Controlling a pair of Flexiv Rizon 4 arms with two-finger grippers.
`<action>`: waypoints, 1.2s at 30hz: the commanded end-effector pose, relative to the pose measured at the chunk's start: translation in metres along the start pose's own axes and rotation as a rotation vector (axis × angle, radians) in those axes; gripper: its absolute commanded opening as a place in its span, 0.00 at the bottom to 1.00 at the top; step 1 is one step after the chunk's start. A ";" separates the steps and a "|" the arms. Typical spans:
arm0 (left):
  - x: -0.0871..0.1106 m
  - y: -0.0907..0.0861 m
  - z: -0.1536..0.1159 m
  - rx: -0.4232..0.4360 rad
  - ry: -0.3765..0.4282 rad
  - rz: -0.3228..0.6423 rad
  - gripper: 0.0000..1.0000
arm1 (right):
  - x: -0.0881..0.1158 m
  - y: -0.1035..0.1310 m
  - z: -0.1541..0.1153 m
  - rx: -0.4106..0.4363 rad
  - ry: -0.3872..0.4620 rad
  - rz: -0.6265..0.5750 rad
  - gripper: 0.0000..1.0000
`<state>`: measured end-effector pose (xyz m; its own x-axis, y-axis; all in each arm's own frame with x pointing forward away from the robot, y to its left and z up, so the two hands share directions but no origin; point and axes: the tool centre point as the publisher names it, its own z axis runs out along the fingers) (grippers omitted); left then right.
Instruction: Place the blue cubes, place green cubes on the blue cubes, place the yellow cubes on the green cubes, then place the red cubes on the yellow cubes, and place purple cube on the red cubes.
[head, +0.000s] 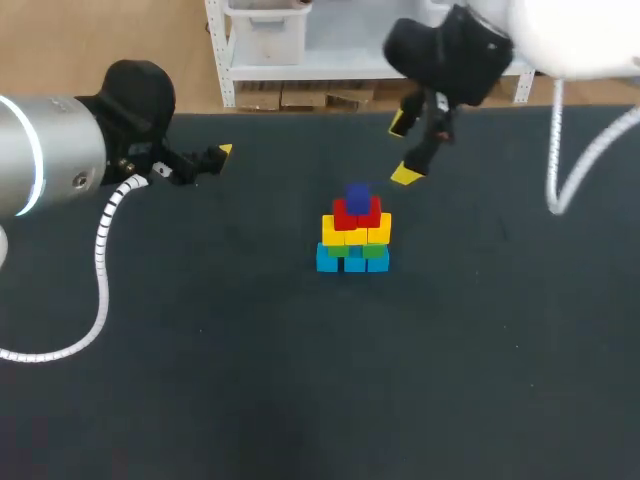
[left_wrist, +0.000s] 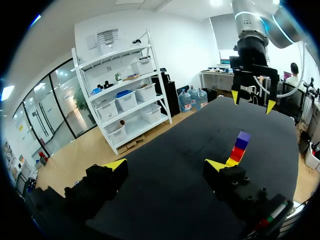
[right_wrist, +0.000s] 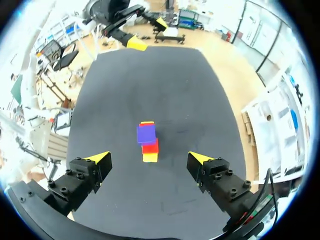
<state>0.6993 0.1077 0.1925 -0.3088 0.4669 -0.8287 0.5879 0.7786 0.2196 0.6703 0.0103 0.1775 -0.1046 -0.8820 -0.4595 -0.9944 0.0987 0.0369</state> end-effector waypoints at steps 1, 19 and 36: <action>0.000 0.001 0.001 0.005 -0.001 0.000 1.00 | 0.017 0.004 -0.007 0.064 -0.179 0.033 1.00; 0.000 0.001 0.001 0.005 -0.001 0.000 1.00 | 0.055 -0.005 -0.041 0.177 -0.443 0.201 1.00; 0.000 0.001 0.001 0.005 -0.001 0.000 1.00 | 0.070 -0.008 -0.047 0.258 -0.531 0.284 1.00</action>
<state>0.6993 0.1077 0.1925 -0.3088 0.4669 -0.8287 0.5879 0.7786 0.2196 0.6747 -0.0734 0.1883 -0.2900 -0.4876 -0.8235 -0.8889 0.4560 0.0430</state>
